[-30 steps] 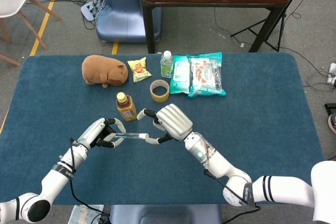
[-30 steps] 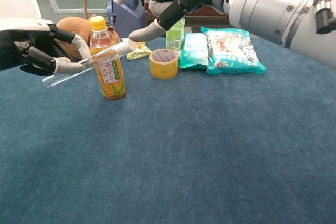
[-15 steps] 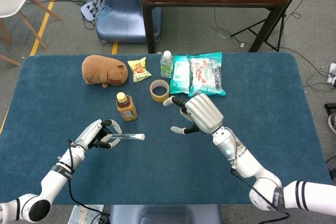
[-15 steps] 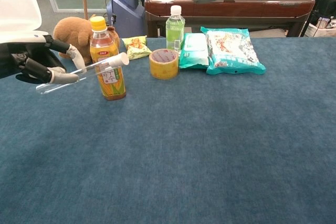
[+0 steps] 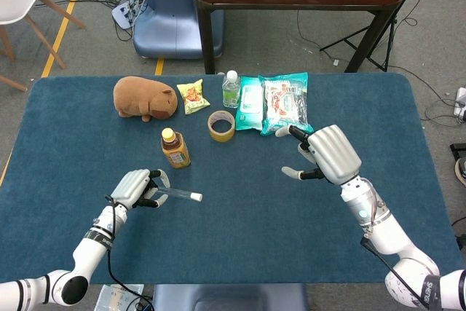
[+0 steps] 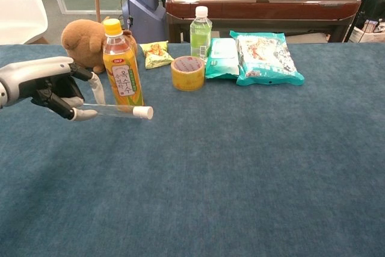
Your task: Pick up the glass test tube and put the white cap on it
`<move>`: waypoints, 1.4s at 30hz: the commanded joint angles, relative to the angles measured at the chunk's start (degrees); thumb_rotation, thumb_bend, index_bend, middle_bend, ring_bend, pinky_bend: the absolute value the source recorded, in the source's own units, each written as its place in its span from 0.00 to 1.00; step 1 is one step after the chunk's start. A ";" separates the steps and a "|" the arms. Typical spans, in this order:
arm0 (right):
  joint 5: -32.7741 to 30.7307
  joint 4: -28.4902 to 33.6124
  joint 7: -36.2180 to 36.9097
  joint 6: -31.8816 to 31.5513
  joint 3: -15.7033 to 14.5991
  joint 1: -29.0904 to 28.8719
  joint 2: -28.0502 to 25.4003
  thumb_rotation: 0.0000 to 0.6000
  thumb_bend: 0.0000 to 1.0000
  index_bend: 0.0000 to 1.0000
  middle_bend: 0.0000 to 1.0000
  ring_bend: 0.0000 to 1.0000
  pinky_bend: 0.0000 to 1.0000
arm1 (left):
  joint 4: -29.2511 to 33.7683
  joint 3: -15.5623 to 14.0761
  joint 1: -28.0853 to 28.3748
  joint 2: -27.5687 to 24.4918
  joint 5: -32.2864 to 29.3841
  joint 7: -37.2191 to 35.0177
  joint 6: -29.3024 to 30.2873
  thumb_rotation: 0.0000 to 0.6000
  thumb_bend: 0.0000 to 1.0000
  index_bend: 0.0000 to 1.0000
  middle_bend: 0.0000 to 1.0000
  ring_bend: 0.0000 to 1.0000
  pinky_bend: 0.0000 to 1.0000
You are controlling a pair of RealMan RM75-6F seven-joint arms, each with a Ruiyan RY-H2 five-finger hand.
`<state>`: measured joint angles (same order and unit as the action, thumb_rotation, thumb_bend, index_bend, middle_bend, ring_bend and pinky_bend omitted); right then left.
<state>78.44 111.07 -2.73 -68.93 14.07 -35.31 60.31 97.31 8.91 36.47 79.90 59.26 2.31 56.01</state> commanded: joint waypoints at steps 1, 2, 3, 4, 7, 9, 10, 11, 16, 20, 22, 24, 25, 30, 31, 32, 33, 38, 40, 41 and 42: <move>0.50 0.07 0.77 -0.78 -0.28 1.01 -1.00 1.00 0.09 0.34 1.00 1.00 1.00 | -2.80 -0.81 0.93 3.65 -1.11 4.38 1.49 1.00 0.33 0.62 0.98 1.00 1.00; 0.65 0.05 1.09 -1.13 -0.33 1.44 -1.34 1.00 0.09 0.34 1.00 1.00 1.00 | -3.58 -0.94 1.11 4.68 -1.43 5.63 1.79 1.00 0.33 0.62 0.98 1.00 1.00; 0.76 0.04 1.27 -1.33 -0.43 1.75 -1.61 1.00 0.09 0.34 1.00 1.00 1.00 | -4.31 -1.03 1.23 5.51 -1.57 6.66 2.17 1.00 0.33 0.62 0.98 1.00 1.00; 0.82 0.03 1.47 -1.46 -0.52 2.04 -1.85 1.00 0.09 0.34 1.00 1.00 1.00 | -5.09 -1.14 1.33 6.37 -1.70 7.77 2.62 1.00 0.33 0.62 0.98 1.00 1.00; 1.06 -0.02 2.02 -1.83 -0.74 2.83 -2.47 1.00 0.09 0.34 1.00 1.00 1.00 | -7.45 -1.31 1.73 9.06 -2.73 11.08 3.48 1.00 0.33 0.62 0.98 1.00 1.00; 1.25 -0.03 2.41 -2.14 -0.79 3.29 -2.75 1.00 0.09 0.34 1.00 1.00 1.00 | -8.82 -1.22 2.09 10.58 -3.76 12.83 3.46 1.00 0.33 0.62 0.98 1.00 1.00; 1.34 -0.04 2.53 -2.20 -0.83 3.46 -2.87 1.00 0.09 0.34 1.00 1.00 1.00 | -9.41 -1.19 2.26 11.18 -4.15 13.63 3.47 1.00 0.33 0.62 0.98 1.00 1.00; 1.46 -0.07 2.72 -2.31 -0.89 3.68 -2.96 1.00 0.09 0.34 1.00 1.00 1.00 | -10.21 -1.11 2.49 11.95 -4.58 14.60 3.51 1.00 0.33 0.62 0.98 1.00 1.00; 1.81 -0.52 3.99 -2.96 -1.00 4.58 -2.81 1.00 0.09 0.34 1.00 1.00 1.00 | -12.19 -0.65 3.40 13.75 -7.52 17.90 2.27 1.00 0.33 0.60 0.97 1.00 1.00; 1.93 -0.94 4.40 -3.13 -1.07 5.09 -2.90 1.00 0.09 0.34 1.00 1.00 1.00 | -12.05 -0.07 3.79 13.72 -9.34 19.31 1.69 1.00 0.33 0.52 0.96 1.00 1.00; 1.97 -1.05 5.01 -3.52 -0.99 5.49 -2.92 1.00 0.09 0.34 1.00 1.00 1.00 | -11.39 0.19 3.65 13.15 -9.60 19.38 1.83 1.00 0.33 0.46 0.96 1.00 1.00; 1.99 -1.33 5.78 -3.83 -0.96 5.83 -2.83 1.00 0.09 0.34 1.00 1.00 1.00 | -10.94 0.21 3.43 12.68 -9.58 19.27 1.95 1.00 0.33 0.41 0.96 0.99 1.00; 1.96 -1.66 6.20 -3.79 -1.01 5.97 -2.73 1.00 0.09 0.34 1.00 1.00 1.00 | -10.66 0.14 3.33 12.28 -9.76 19.28 1.71 1.00 0.33 0.40 0.96 0.99 1.00; 2.10 -2.81 7.01 -3.59 -1.12 6.27 -2.27 1.00 0.09 0.34 1.00 1.00 1.00 | -8.97 0.22 3.19 10.59 -10.40 19.11 0.85 1.00 0.33 0.25 0.95 0.99 1.00; 2.18 -3.01 7.05 -3.75 -1.10 6.42 -2.32 1.00 0.09 0.34 1.00 1.00 1.00 | -8.12 0.28 2.93 9.95 -9.92 18.77 1.22 1.00 0.33 0.24 0.95 0.99 1.00; 2.21 -3.12 7.05 -3.98 -1.05 6.60 -2.44 1.00 0.09 0.34 1.00 1.00 1.00 | -7.29 0.30 2.61 9.29 -9.31 18.38 1.67 1.00 0.33 0.23 0.95 0.98 1.00; 2.17 -3.20 7.01 -4.18 -1.01 6.80 -2.63 1.00 0.09 0.34 1.00 1.00 1.00 | -6.30 0.22 2.20 8.43 -8.55 17.95 2.18 1.00 0.33 0.22 0.95 0.98 1.00; 0.12 -2.99 4.63 -3.87 -1.77 8.60 -5.57 1.00 0.09 0.34 0.99 1.00 1.00 | -0.63 -1.72 -1.16 1.45 -1.89 16.38 6.50 1.00 0.33 0.26 0.93 0.97 1.00; -1.45 -2.48 3.13 -3.30 -2.38 9.48 -7.10 1.00 0.10 0.34 0.96 1.00 1.00 | 0.67 -2.56 -2.46 -1.06 0.08 16.16 8.12 1.00 0.33 0.29 0.90 0.94 1.00; -2.70 -2.21 1.72 -3.03 -2.88 10.15 -7.98 1.00 0.10 0.33 0.93 1.00 1.00 | 1.26 -3.05 -3.36 -2.59 1.24 15.81 9.13 1.00 0.33 0.29 0.89 0.92 1.00; -3.73 -2.03 0.43 -2.78 -3.32 10.64 -8.62 1.00 0.10 0.33 0.90 0.99 1.00 | 1.49 -3.32 -4.05 -3.63 2.00 15.41 9.94 1.00 0.33 0.30 0.87 0.90 1.00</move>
<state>76.62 108.49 -0.18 -72.38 11.70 -25.86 53.22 96.88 6.94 34.65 79.32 58.59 18.77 63.42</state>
